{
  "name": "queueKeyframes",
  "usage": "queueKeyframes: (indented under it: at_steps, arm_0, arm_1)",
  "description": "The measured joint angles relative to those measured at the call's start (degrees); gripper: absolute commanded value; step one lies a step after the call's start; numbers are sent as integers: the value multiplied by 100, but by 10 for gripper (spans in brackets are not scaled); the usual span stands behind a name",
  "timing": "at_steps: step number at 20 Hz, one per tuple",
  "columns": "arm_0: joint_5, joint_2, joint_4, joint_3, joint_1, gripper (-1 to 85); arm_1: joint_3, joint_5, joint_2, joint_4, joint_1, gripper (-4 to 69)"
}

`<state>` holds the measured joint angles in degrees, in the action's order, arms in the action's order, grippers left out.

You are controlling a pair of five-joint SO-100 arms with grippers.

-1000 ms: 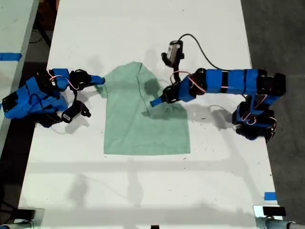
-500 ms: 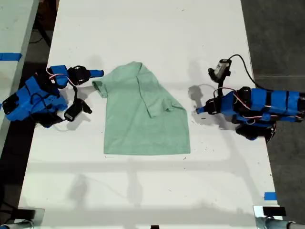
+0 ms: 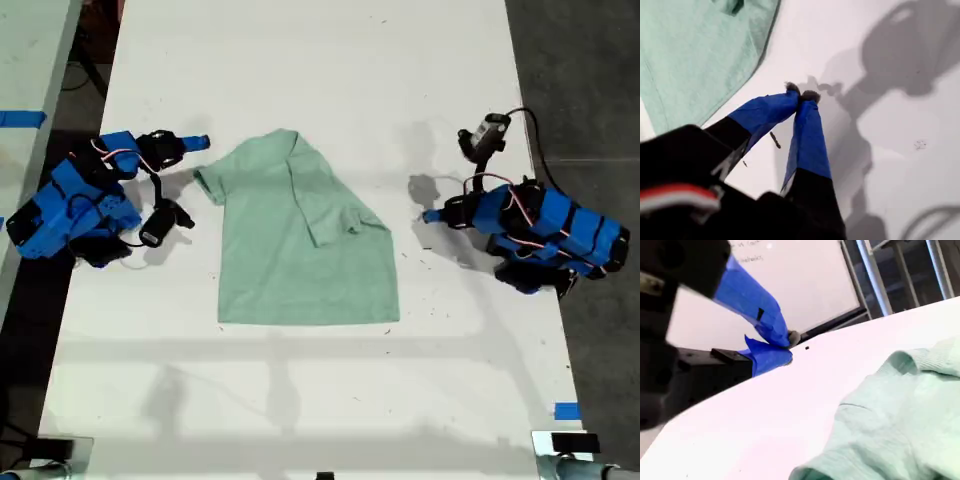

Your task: Fold t shirt

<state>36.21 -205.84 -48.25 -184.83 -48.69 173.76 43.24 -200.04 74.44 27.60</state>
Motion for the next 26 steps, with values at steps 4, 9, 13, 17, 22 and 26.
queueKeyframes:
  at_steps: [4,9,13,17,22,26]
  arm_0:
    - [0,0,-79,0,-35,-4]
    - [0,0,-79,-79,-105,-4]
    - [-97,0,-105,-79,-123,-4]
    - [-246,0,-264,-79,-176,-4]
    - [-308,0,-264,-79,-176,-4]
    - [-343,0,-290,-79,-70,-4]
  arm_1:
    - [0,18,-18,18,-79,18]
    - [9,26,-18,-149,-18,13]
    - [9,-571,-18,299,308,-8]
    - [44,-791,-18,255,229,-3]
    - [44,-1011,-18,264,202,-2]
    - [44,-1257,-18,299,-211,-2]
